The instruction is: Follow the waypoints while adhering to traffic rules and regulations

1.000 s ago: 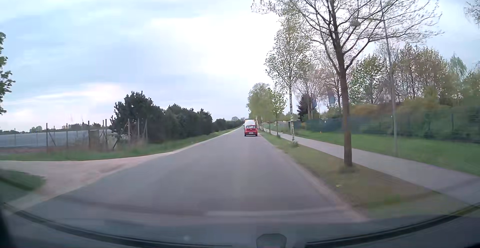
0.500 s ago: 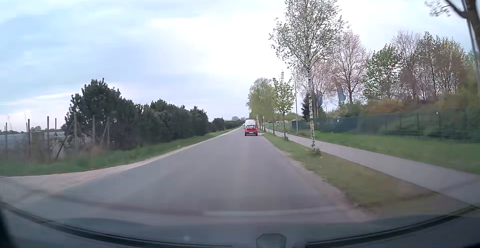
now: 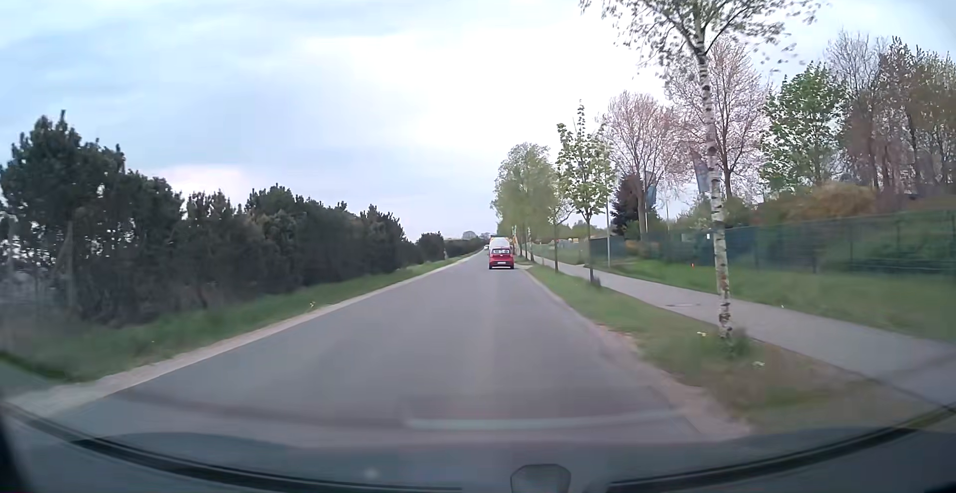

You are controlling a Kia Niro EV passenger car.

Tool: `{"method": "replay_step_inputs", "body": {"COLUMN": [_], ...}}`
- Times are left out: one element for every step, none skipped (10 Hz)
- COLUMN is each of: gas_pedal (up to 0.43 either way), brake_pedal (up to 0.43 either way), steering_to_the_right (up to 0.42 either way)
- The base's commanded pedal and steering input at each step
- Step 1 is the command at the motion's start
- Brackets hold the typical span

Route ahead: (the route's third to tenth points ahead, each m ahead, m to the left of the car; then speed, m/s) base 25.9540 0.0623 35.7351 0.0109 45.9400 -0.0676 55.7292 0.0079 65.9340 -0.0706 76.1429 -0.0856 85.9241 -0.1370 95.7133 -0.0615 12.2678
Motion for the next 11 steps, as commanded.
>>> {"method": "replay_step_inputs", "body": {"gas_pedal": [0.138,0.138,0.138,0.138,0.138,0.138,0.138,0.138,0.138,0.15,0.15], "brake_pedal": [0.0,0.0,0.0,0.0,0.0,0.0,0.0,0.0,0.0,0.0,0.0], "steering_to_the_right": [-0.005,-0.005,-0.004,-0.003,-0.003,-0.002,-0.002,-0.002,-0.001,-0.001,-0.001]}}
